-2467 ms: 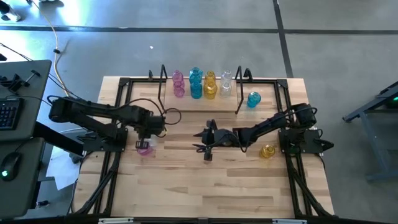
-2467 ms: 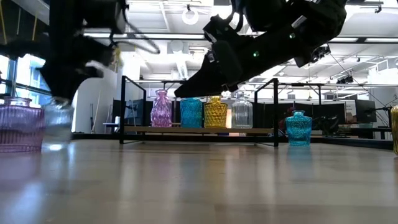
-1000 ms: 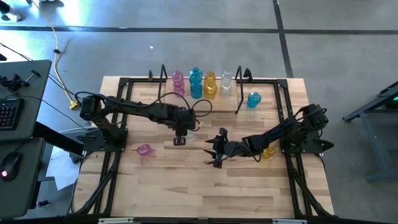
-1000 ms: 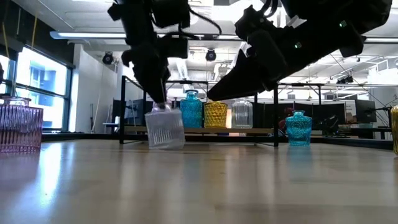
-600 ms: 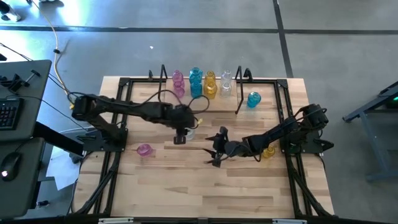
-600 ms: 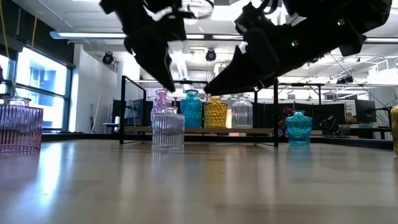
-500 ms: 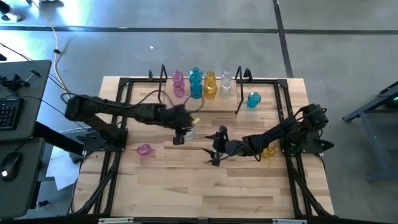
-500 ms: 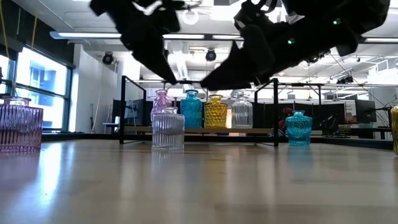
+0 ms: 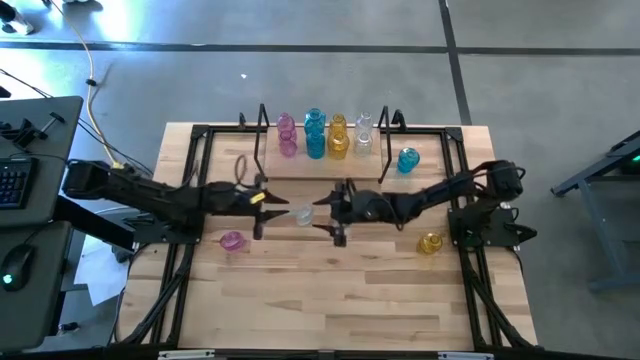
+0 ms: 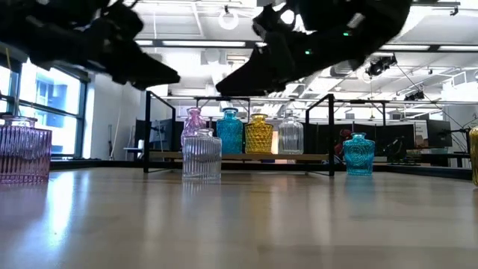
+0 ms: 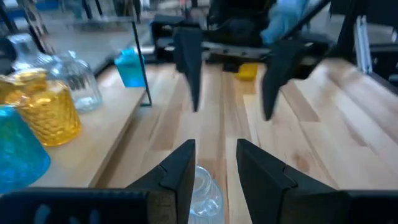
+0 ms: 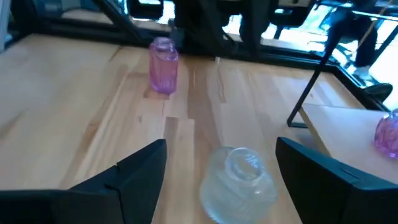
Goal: Sort vases onto shelf
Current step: Put the transparent vase on the shelf aligned with the other transparent vase
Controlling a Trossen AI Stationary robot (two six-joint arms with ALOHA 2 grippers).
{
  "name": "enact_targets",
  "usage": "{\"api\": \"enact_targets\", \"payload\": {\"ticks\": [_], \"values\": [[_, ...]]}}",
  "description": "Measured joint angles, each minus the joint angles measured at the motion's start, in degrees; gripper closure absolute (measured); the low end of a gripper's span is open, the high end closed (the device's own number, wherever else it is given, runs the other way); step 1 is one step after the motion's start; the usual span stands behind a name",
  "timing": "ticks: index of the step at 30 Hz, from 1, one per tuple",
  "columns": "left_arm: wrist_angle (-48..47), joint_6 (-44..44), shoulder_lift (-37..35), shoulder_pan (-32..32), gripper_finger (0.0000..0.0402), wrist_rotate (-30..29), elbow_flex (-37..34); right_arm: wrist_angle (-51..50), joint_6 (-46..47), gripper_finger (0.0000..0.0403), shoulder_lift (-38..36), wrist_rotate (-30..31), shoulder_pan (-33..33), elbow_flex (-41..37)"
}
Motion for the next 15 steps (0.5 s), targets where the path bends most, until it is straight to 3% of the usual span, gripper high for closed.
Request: {"api": "enact_targets", "payload": {"ticks": [4, 9, 15], "values": [[7.8, 0.1, -3.0, 0.1, 0.0296, -0.1, -5.6, -8.5, -3.4, 0.0116, 0.0, -4.9, -3.8, 4.5], [8.0, 1.1, -5.6, 0.1, 0.0296, -0.1, -7.0, -11.6, -3.9, 0.0116, 2.2, -12.9, -7.5, 8.3], [8.1, 2.6, -6.3, 0.1, 0.0296, -0.1, -7.1, -15.0, -5.9, 0.0116, 7.8, -14.6, -9.0, 13.1]]}}
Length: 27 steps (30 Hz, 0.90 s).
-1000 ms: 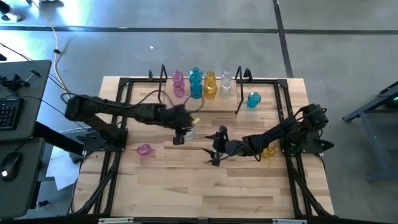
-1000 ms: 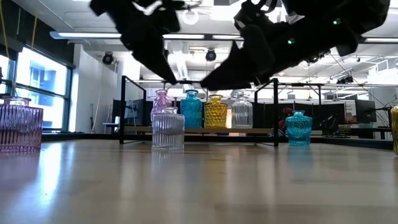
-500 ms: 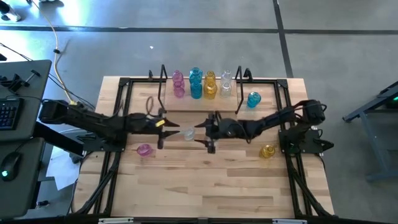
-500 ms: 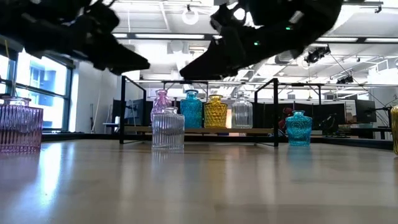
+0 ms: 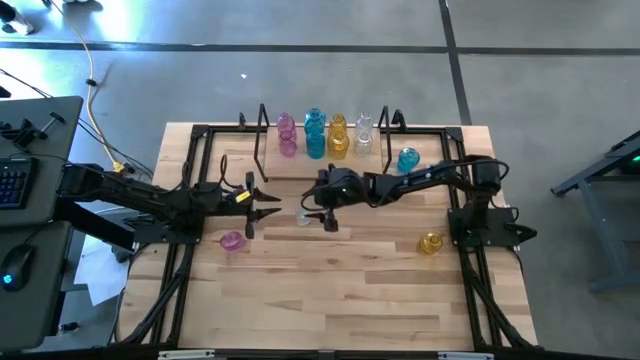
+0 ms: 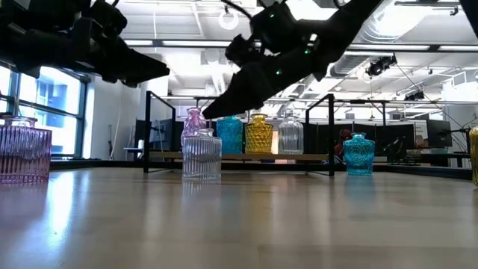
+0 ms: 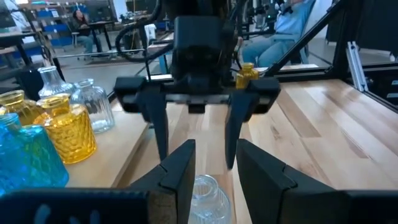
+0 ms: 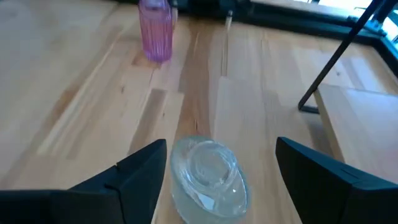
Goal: Sort vases onto shelf
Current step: Put the transparent vase on the shelf aligned with the other transparent vase
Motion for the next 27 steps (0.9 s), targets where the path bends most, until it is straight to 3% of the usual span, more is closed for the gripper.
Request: {"api": "enact_targets", "payload": {"ticks": [17, 21, 27], "values": [[-0.1, 0.6, 0.0, 0.0, 0.0298, 0.0, 0.0, 1.0, 3.4, 0.0122, 6.9, -2.9, -1.6, 2.8], [-0.1, 0.6, 0.0, 0.0, 0.0298, 0.0, 0.0, 1.8, 5.2, 0.0156, 7.8, -2.9, -1.6, 2.9], [-0.4, 0.6, 0.0, 0.0, 0.0298, 0.0, 0.0, 2.1, 5.4, 0.0248, 7.7, -2.5, -1.5, 2.8]]}}
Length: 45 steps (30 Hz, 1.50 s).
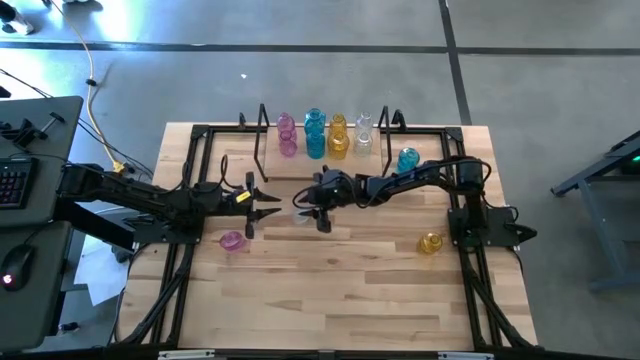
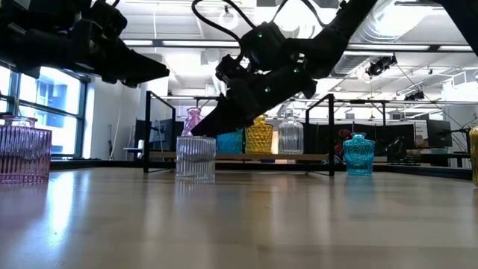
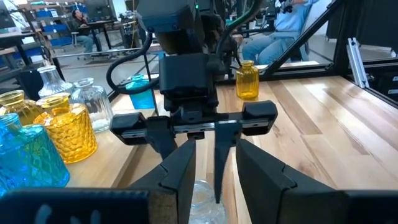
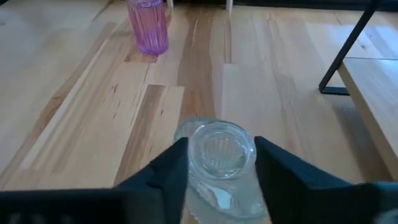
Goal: Sort vases onto shelf
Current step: Put the transparent vase on the shelf aligned with the other transparent vase
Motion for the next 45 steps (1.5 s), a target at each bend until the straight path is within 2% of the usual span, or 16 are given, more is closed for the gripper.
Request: {"api": "enact_targets", "payload": {"ticks": [4, 11, 13, 25, 30, 32, 38, 42, 45], "values": [[-0.2, 0.0, 0.0, 0.0, 0.0298, 0.0, 0.0, 0.0, 1.1, 0.0296, -0.1, 1.2, 0.0, 0.0], [-0.7, -0.2, 0.0, 0.0, 0.0298, 0.0, 0.0, -4.2, 1.7, 0.0291, -3.7, 2.4, 0.0, -0.4], [-0.8, -0.2, 0.0, 0.0, 0.0298, 0.0, 0.0, -5.5, 1.8, 0.0283, -6.0, 4.5, 0.4, -0.4], [-1.5, -0.6, 0.0, -0.1, 0.0298, 0.0, 0.0, -24.5, 8.7, 0.0289, -21.9, 35.6, 5.4, -0.8], [-1.5, -1.0, 0.0, -0.1, 0.0298, 0.0, 0.0, -28.2, 13.3, 0.0288, -27.4, 46.2, 5.9, -4.9], [-1.5, -1.1, 0.0, -0.1, 0.0298, 0.1, 0.0, -28.2, 11.3, 0.0288, -28.7, 45.9, 4.8, -8.0], [-1.4, -1.1, 0.0, -0.1, 0.0298, 0.1, 0.0, -23.0, 8.5, 0.0288, -29.7, 38.0, -1.8, -14.9], [-1.4, -1.1, 0.0, -0.1, 0.0298, 0.1, 0.0, -16.3, 6.8, 0.0287, -29.5, 34.9, -5.2, -17.3], [-1.1, -1.1, 0.0, -0.1, 0.0298, 0.1, 0.0, -15.6, 6.0, 0.0287, -29.5, 34.1, -6.6, -17.5]]}}
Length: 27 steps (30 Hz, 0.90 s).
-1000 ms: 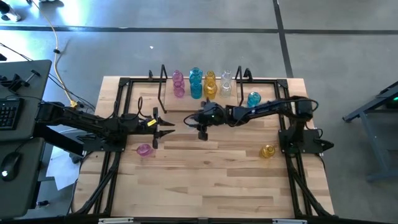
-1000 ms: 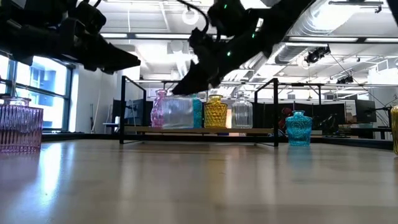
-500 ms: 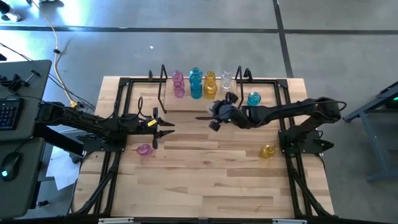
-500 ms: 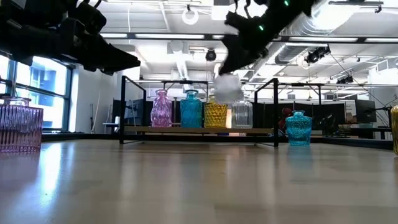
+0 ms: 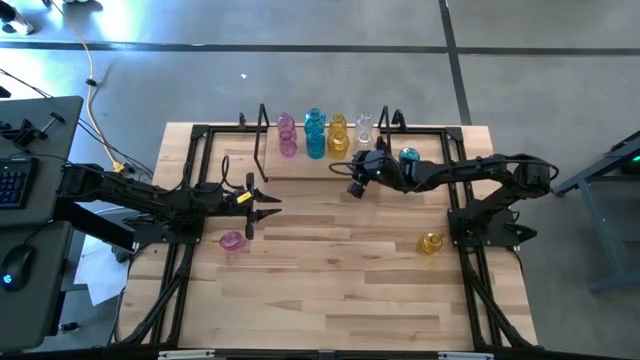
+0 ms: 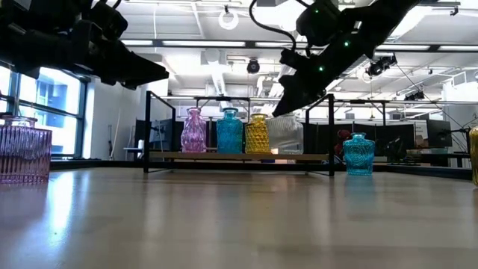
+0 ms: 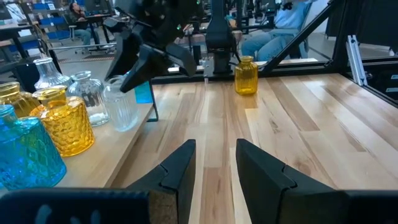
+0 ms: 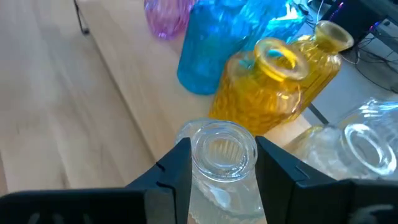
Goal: Sort vases onto shelf
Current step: Put the transparent vase on the shelf aligned with the other transparent vase
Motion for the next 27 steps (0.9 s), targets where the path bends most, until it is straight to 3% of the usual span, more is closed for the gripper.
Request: {"api": "enact_targets", "payload": {"ticks": [8, 27], "values": [[-0.1, 0.0, 0.0, 0.0, 0.0298, 0.0, 0.0, 0.5, 2.9, 0.0287, 0.0, -3.5, -2.0, 0.0], [-0.2, 0.0, 0.0, 0.0, 0.0298, 0.0, 0.0, 4.1, 5.6, 0.0277, 0.0, -4.2, -2.6, 0.0]]}}
